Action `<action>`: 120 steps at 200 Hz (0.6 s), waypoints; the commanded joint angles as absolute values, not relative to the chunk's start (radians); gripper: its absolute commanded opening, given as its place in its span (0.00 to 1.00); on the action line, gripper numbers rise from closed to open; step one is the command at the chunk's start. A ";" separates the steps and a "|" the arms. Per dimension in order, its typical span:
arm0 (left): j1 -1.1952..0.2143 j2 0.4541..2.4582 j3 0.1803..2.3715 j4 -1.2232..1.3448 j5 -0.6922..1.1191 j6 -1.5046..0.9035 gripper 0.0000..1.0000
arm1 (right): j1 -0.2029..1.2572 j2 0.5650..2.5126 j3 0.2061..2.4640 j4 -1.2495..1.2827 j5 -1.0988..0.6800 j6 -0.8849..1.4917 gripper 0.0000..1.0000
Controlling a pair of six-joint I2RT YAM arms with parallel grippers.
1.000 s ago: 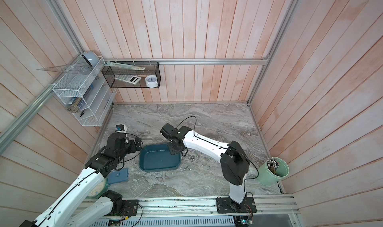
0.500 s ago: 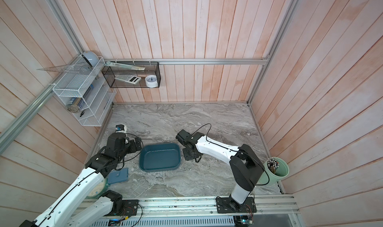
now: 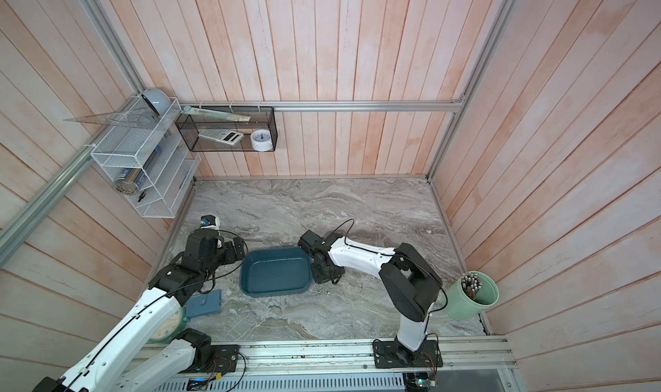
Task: Take out the screws from the storage box
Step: Place the screw at the center of the board.
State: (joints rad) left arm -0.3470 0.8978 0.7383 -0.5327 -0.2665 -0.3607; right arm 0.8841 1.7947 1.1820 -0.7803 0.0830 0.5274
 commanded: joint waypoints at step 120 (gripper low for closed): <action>-0.344 0.899 0.758 -0.535 -0.272 -0.362 1.00 | 0.903 1.813 1.224 -0.857 0.065 0.523 0.23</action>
